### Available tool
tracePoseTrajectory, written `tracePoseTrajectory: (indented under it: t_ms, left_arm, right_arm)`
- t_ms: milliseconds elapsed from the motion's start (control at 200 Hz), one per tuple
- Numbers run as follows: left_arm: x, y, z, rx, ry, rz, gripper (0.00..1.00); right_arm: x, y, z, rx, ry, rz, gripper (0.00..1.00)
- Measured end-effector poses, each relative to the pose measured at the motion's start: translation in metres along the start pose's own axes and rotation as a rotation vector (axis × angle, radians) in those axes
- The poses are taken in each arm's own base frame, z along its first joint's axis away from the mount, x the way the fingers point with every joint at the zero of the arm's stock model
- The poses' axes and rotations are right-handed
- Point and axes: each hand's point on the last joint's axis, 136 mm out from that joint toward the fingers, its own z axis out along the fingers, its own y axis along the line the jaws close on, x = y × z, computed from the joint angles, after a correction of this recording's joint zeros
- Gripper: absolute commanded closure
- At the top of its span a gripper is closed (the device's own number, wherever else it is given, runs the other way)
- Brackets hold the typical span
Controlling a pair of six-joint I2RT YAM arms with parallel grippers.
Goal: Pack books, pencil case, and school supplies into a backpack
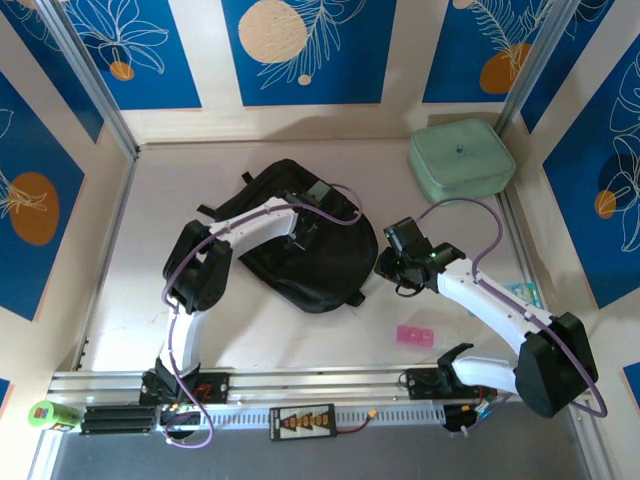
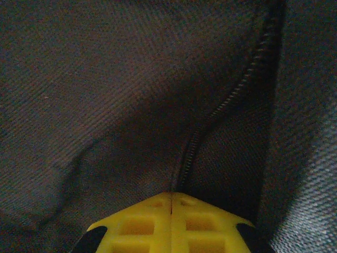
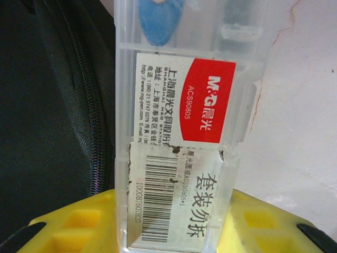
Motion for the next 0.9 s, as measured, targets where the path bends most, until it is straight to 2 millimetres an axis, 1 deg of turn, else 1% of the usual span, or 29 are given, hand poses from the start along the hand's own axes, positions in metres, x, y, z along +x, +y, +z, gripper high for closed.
tracePoseTrajectory:
  t_ms: [70,160,375,465,525,615,695,775,835,900]
  left_arm:
    - [-0.001,0.004,-0.004,-0.002,-0.009,-0.007,1.00]
    - [-0.003,0.011,-0.013,-0.003,-0.028,-0.019,1.00]
    - [-0.009,0.033,-0.051,-0.003,-0.114,-0.070,1.00]
    - [-0.009,0.043,-0.060,-0.004,-0.133,-0.090,1.00]
    - [-0.006,0.045,-0.059,0.008,-0.129,-0.099,0.84]
    - [0.003,0.044,-0.050,0.038,-0.105,-0.111,0.76]
    - [0.016,0.039,-0.038,0.080,-0.070,-0.119,0.74]
    - [0.034,0.027,-0.027,0.152,-0.033,-0.129,0.73]
    - [0.046,0.018,-0.022,0.213,-0.015,-0.150,0.73]
    - [0.052,0.009,-0.021,0.291,-0.025,-0.189,0.74]
  right_arm:
    - [0.000,0.000,0.000,-0.001,-0.001,0.000,0.61]
    - [-0.001,0.003,0.000,-0.011,-0.004,0.000,0.61]
    - [-0.002,0.013,0.000,-0.056,-0.007,-0.024,0.61]
    - [-0.001,0.021,0.000,-0.083,-0.008,-0.048,0.62]
    - [0.000,0.029,0.000,-0.109,0.000,-0.075,0.62]
    - [0.004,0.043,0.000,-0.152,0.014,-0.121,0.62]
    - [0.006,0.058,-0.001,-0.192,0.024,-0.162,0.62]
    - [0.010,0.072,0.000,-0.232,0.045,-0.209,0.62]
    - [0.013,0.085,0.001,-0.260,0.064,-0.245,0.63]
    - [0.016,0.099,0.004,-0.286,0.085,-0.283,0.63]
